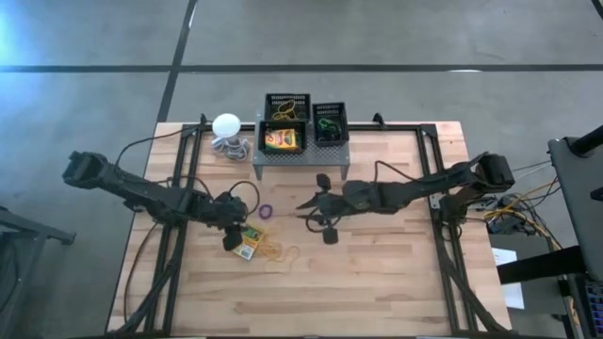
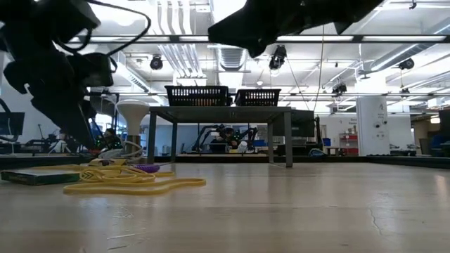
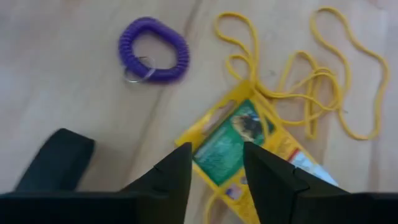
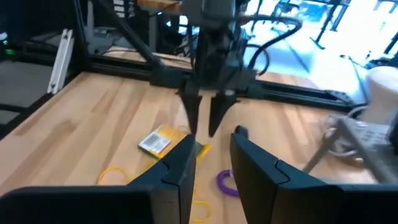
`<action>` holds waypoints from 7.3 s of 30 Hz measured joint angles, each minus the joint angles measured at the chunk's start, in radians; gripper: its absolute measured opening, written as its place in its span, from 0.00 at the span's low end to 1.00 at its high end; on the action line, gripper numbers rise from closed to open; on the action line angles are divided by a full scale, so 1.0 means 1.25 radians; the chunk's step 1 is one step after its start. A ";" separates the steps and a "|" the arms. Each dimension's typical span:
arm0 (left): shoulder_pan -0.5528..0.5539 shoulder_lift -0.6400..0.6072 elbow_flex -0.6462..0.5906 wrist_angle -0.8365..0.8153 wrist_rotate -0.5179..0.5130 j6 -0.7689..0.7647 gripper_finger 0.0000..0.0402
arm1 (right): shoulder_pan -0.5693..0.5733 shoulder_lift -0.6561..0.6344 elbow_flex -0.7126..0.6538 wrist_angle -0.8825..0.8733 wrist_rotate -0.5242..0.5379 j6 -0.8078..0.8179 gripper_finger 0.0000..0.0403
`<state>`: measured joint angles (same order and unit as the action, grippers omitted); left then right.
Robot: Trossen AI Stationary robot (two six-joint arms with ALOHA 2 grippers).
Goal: Pick & Place Office Desk Supplies
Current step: Put the box of crayons into the bottom left black bin on the shelf, then put the black rubber band into the top left black bin on the shelf
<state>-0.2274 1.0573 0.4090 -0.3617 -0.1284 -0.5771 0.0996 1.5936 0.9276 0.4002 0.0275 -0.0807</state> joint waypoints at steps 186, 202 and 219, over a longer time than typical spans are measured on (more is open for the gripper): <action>0.542 0.430 0.769 -0.172 -0.129 0.986 0.10 | 0.060 -0.199 -0.120 -0.144 0.125 0.101 0.24; 0.545 0.415 0.771 -0.236 -0.088 1.027 0.35 | 0.060 -0.199 -0.120 -0.144 0.125 0.098 0.22; 0.512 0.227 0.772 -0.294 -0.068 0.817 0.41 | 0.060 -0.199 -0.121 -0.144 0.126 0.098 0.17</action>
<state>0.4131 1.3410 1.3742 -0.7288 -0.2135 0.4444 0.1745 1.3453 0.7769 0.2199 0.1856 0.0414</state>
